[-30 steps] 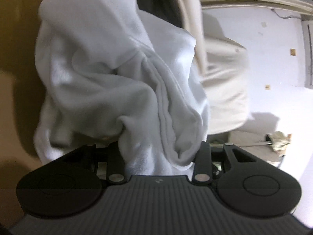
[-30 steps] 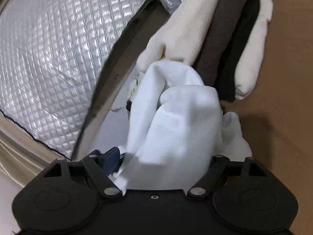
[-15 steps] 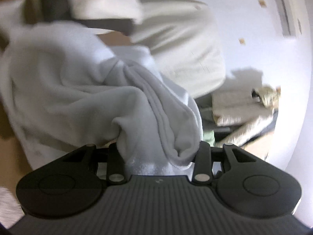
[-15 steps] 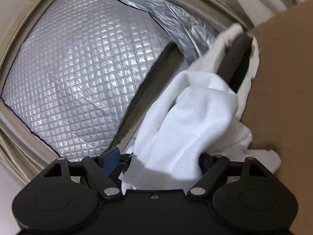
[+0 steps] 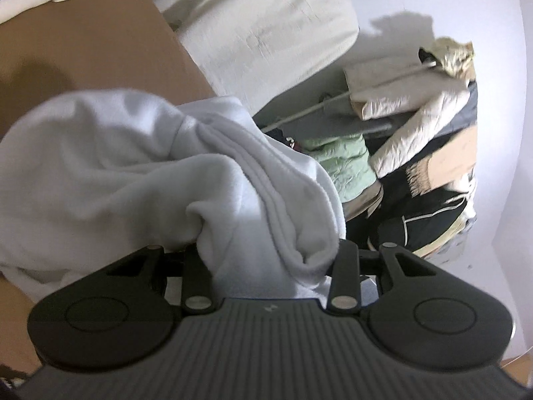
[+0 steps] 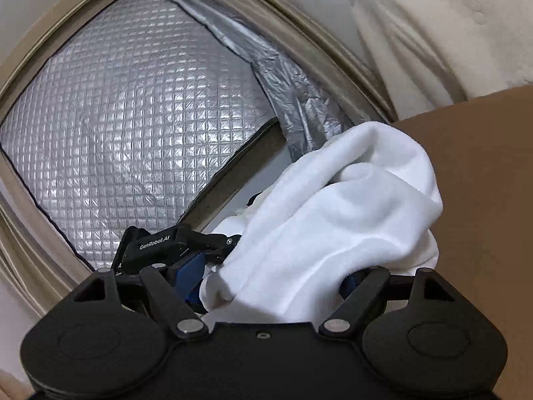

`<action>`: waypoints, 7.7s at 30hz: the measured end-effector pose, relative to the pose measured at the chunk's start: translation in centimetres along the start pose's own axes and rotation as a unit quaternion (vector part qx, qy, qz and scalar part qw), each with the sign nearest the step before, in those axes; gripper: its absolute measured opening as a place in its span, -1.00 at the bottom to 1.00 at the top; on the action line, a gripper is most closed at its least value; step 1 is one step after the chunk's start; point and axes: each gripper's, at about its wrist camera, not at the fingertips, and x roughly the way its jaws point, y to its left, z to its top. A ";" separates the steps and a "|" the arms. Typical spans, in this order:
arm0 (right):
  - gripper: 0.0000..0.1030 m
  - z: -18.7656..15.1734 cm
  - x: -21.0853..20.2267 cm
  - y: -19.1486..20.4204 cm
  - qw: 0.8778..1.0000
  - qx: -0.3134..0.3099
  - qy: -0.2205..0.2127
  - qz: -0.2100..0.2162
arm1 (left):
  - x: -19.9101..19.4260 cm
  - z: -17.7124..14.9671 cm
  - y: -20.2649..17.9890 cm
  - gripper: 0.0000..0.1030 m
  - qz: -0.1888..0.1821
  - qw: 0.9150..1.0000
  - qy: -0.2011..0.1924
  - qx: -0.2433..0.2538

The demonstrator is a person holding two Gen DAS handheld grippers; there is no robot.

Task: Fold clothes

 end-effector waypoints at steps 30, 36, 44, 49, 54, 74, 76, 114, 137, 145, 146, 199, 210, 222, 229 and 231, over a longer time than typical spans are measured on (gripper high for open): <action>0.57 -2.5 9.5 -8.4 0.954 -0.154 0.117 -0.230 | 7.4 6.9 13.6 0.20 0.191 0.979 0.001 0.075; 0.57 -5.4 11.8 -8.6 0.937 -0.208 0.142 -0.243 | 8.5 7.9 14.1 -0.38 0.150 0.986 -0.012 0.065; -0.09 -9.0 14.5 -8.3 0.887 -0.325 0.172 -0.279 | 6.8 7.9 13.0 -0.42 0.126 0.986 -0.051 0.093; -0.55 -7.4 12.8 -8.2 0.880 -0.324 0.110 -0.328 | 4.8 7.7 11.4 -0.42 0.065 0.988 -0.101 0.101; -0.60 -5.5 10.2 -8.1 0.851 -0.338 0.048 -0.399 | 3.5 6.9 10.2 -0.36 0.077 0.982 -0.120 0.123; -0.09 1.1 1.2 -15.2 0.860 -0.065 -0.028 -0.505 | 9.8 6.1 13.3 0.80 0.139 0.985 0.063 0.079; -0.03 1.3 0.0 -15.8 0.880 -0.033 -0.030 -0.472 | 11.5 5.6 13.1 0.79 0.133 0.985 0.072 0.087; 0.54 -7.7 2.7 -1.6 0.921 -0.306 0.019 -0.238 | 6.7 4.7 7.3 -0.86 -0.084 0.986 0.051 0.133; 0.57 -11.1 5.4 -3.5 0.889 -0.219 0.003 -0.402 | 4.5 4.0 5.0 -0.86 0.039 0.975 -0.011 0.219; 0.57 -11.9 5.5 -4.1 0.880 -0.223 0.032 -0.419 | 3.9 3.6 3.3 -0.86 0.196 0.920 -0.129 0.314; 0.57 -12.0 5.5 -4.5 0.882 -0.201 0.030 -0.424 | 3.7 4.2 3.8 -0.86 0.191 0.928 -0.130 0.294; -0.01 5.2 -0.6 -17.1 0.921 -0.075 -0.083 -0.373 | 6.9 13.1 13.5 -0.83 0.340 0.919 -0.124 0.156; 0.20 2.6 6.9 -18.2 0.959 -0.088 0.026 -0.270 | 4.9 17.2 12.8 -0.72 0.332 0.905 -0.149 0.219; 0.25 3.7 5.8 -19.7 0.937 -0.139 0.053 -0.315 | 4.3 16.2 11.6 0.32 0.339 0.907 -0.044 0.246; 0.25 3.6 6.0 -20.7 0.937 -0.094 0.052 -0.332 | 10.0 12.4 10.1 0.63 0.355 0.901 0.086 0.234; 0.26 3.7 6.0 -21.0 0.936 -0.080 0.053 -0.338 | 10.7 11.7 11.1 0.61 0.367 0.903 0.104 0.196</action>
